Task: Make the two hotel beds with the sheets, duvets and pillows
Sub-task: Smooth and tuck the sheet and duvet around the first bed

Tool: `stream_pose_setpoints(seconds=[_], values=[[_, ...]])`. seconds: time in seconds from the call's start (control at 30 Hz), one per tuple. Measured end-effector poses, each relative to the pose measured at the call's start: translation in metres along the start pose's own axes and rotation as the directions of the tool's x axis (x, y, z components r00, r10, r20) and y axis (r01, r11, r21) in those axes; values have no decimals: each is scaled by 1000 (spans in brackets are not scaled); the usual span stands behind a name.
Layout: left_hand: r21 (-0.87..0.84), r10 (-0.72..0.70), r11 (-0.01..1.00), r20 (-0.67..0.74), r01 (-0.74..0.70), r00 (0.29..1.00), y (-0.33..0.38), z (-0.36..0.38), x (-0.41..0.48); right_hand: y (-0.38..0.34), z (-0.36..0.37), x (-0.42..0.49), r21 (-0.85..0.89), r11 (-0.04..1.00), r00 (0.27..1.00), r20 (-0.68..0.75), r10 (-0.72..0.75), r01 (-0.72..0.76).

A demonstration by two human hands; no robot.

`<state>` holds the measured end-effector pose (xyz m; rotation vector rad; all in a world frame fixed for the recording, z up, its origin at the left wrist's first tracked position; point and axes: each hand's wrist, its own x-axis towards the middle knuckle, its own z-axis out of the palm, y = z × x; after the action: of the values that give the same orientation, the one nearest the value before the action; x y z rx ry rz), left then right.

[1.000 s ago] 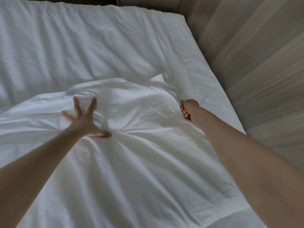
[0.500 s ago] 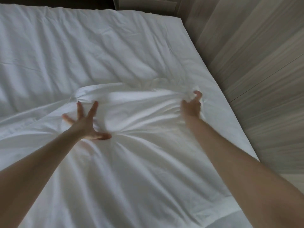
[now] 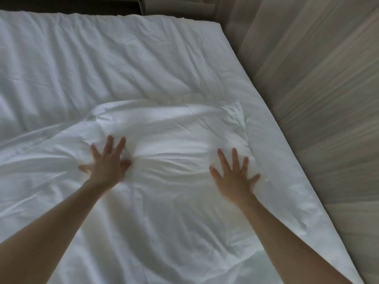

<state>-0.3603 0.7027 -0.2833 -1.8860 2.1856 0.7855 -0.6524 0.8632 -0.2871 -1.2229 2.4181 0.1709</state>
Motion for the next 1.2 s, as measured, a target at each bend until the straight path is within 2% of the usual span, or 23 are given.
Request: stream_pose_setpoints(seconds=[0.1, 0.13, 0.17, 0.23, 0.3, 0.37, 0.6, 0.73, 0.8, 0.93, 1.2], values=[[30, 52, 998, 64, -54, 997, -3, 2, -23, -2, -29, -6, 72, 996, 978, 207, 29, -45], [58, 68, 996, 105, -74, 992, -5, 0, -34, -6, -40, -12, 84, 996, 975, 224, 6, -25], [82, 75, 993, 132, -86, 988, -5, -3, -45, -11, -49, -20, 98, 995, 981, 187, -45, 27], [133, 93, 985, 103, -106, 990, -1, -12, -76, -23, -68, -49, 131, 971, 980, -36, -196, 199], [203, 167, 966, -8, -162, 986, 5, -26, -115, -36, -85, -84, 137, 921, 916, -232, -327, 363], [240, 237, 949, -118, -204, 964, 10, -42, -157, -49, -99, -125, 137, 885, 869, -304, -390, 445], [222, 299, 948, -372, -228, 879, 2, -113, -334, -61, -143, -292, 143, 814, 794, -369, -484, 563], [228, 328, 942, -468, -246, 820, -13, -137, -442, -45, -162, -398, 106, 786, 749, -402, -526, 609], [238, 347, 936, -491, -260, 799, -18, -144, -490, -37, -170, -446, 98, 779, 734, -422, -531, 620], [259, 375, 925, -513, -277, 772, -21, -158, -569, -17, -185, -526, 109, 785, 749, -406, -524, 609], [261, 420, 908, -546, -329, 725, -7, -168, -672, 17, -215, -623, 47, 792, 726, -435, -532, 609]])
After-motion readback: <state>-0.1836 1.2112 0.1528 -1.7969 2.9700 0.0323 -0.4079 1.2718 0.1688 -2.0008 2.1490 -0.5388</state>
